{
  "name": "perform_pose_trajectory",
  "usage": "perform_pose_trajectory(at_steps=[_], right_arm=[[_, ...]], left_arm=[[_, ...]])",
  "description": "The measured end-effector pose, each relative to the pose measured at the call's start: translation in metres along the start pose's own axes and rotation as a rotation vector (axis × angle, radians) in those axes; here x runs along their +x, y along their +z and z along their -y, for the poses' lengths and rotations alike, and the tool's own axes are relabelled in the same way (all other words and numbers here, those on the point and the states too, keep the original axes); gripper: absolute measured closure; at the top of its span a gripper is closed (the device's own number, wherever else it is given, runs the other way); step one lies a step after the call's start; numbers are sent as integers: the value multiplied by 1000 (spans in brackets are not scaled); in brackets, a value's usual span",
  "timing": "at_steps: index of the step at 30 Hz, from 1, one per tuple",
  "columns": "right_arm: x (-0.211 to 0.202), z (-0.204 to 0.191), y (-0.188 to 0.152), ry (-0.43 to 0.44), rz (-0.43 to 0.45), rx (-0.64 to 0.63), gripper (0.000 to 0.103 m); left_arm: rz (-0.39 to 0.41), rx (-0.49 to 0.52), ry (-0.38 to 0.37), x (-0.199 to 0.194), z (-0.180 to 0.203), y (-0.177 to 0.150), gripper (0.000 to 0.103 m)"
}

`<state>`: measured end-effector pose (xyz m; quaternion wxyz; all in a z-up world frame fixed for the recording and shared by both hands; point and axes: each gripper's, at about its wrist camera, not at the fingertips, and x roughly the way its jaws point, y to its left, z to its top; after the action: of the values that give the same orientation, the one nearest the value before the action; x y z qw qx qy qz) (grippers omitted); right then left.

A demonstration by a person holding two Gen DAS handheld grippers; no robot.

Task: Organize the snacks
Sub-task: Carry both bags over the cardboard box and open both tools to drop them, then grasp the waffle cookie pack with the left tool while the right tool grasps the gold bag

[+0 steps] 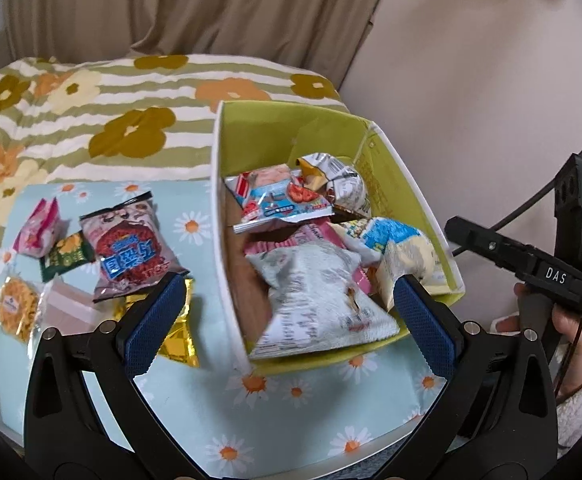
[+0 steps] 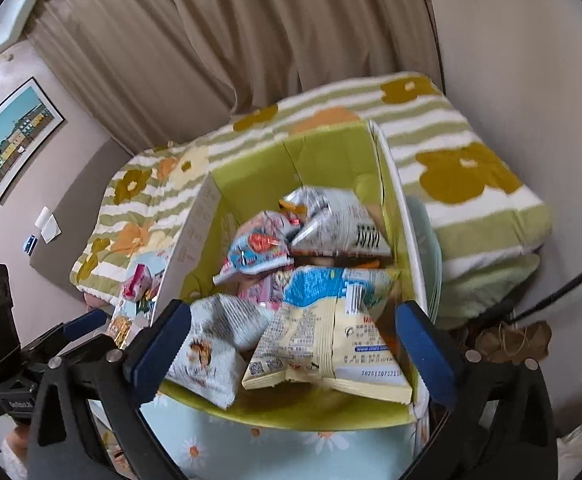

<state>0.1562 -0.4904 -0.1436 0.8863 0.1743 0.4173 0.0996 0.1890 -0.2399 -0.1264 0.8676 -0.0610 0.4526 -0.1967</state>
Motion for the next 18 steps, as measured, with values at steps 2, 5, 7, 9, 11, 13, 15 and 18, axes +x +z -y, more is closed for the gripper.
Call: perform_pose_trajectory(at_steps=[2,5,7,9,11,13,15,18], right_arm=[[-2,-1,-1,13,3,-2,1],[-2,-4,-3,37,-19,-9,1],[-3,-8,-5,40,-27,-27,1],[-5,-15,-6,50,-35,-50,1],[-9,-22,-6,68,-27,-84,1],[-12,-29,-5,67,-23,-116,1],[-14,-38,-3,70,-23,-150,1],[-17,-47,-3,98,-24,-174,1]], left_arm=[[10,-4,9,-6,0,-3,0],[33,-15,26,-17,-4,-11,0],[38,-25,44,-23,-6,-15,0],[43,-45,61,-31,-11,-19,0],[55,-63,76,-41,-16,-24,0],[64,-77,95,-49,-20,-28,0],[67,-88,112,-57,-24,-32,0],[75,-110,137,-70,-33,-40,0]])
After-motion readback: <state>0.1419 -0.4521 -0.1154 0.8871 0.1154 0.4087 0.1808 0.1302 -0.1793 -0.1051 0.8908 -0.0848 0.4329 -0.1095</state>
